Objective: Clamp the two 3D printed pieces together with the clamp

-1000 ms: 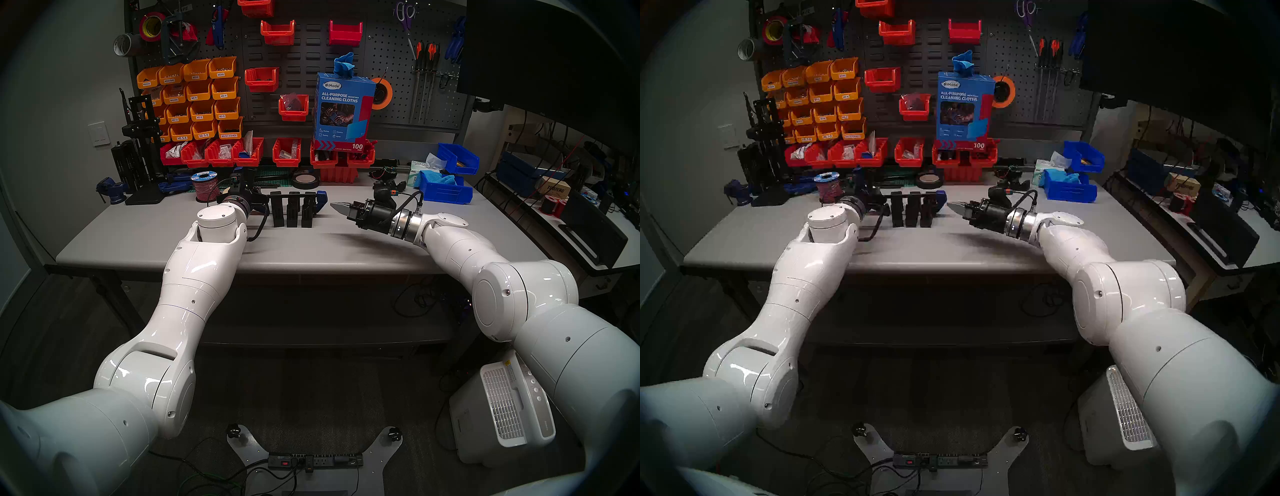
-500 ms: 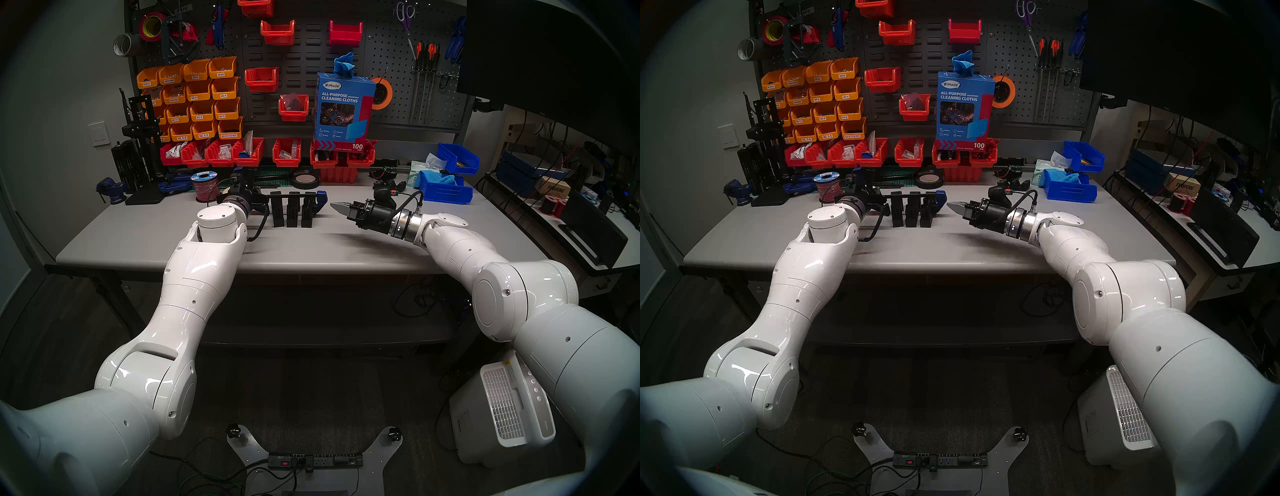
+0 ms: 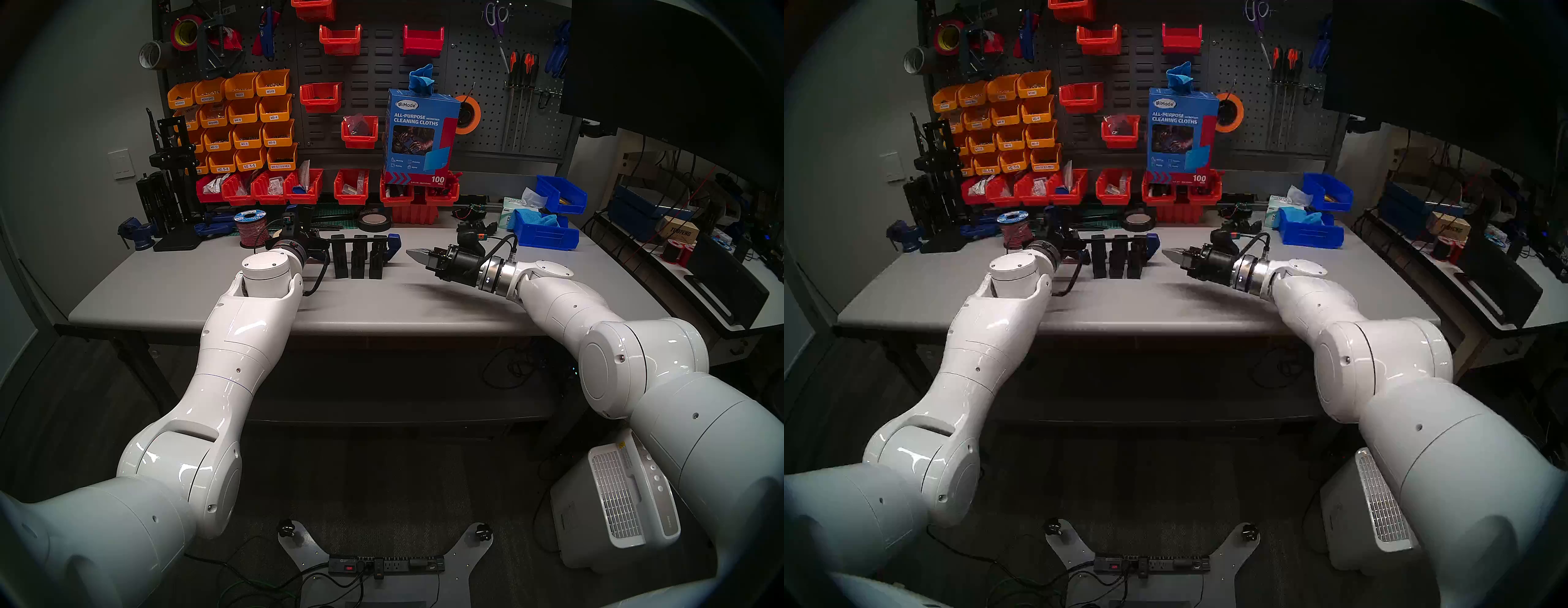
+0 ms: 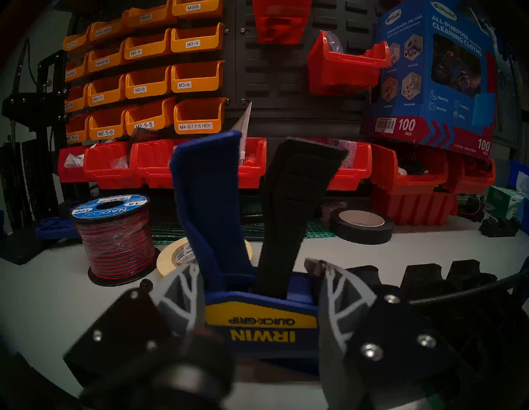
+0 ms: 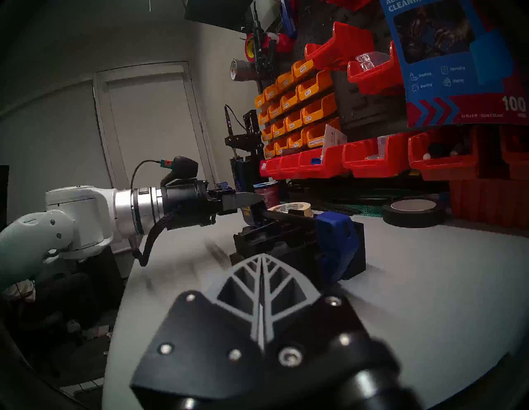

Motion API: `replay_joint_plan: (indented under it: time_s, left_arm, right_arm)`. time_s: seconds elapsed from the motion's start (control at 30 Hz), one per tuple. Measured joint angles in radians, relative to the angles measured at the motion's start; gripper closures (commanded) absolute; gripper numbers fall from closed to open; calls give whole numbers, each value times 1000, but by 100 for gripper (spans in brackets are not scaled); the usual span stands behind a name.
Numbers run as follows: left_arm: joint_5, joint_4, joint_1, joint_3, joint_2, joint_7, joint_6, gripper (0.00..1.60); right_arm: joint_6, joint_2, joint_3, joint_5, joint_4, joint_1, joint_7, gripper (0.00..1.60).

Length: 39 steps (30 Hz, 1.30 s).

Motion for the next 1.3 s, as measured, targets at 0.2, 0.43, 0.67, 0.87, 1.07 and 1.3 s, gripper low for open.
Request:
replay_joint_plan:
  time_s: [0.2, 0.43, 0.67, 0.87, 1.07, 1.3]
  left_arm:
    - [2, 0, 0, -2, -1, -1, 0, 160]
    - [6, 0, 1, -5, -3, -2, 0, 160]
    - [9, 0, 1, -7, -5, -3, 0, 160]
    - [12, 0, 1, -10, -6, -4, 0, 160]
    - [14, 0, 2, -12, -8, -6, 0, 160]
    - [17, 0, 2, -15, -10, -7, 0, 160]
  right_arm:
    - [-5, -4, -6, -8, 0, 4, -26, 160]
    - [-11, -16, -16, -20, 0, 11, -58, 160]
    - [-15, -27, -24, -29, 0, 17, -85, 160]
    - [-17, -32, -27, -34, 1, 20, -99, 160]
    - [-19, -35, -27, -36, 3, 22, -109, 9]
    - [-20, -36, -27, -37, 6, 22, -118, 0]
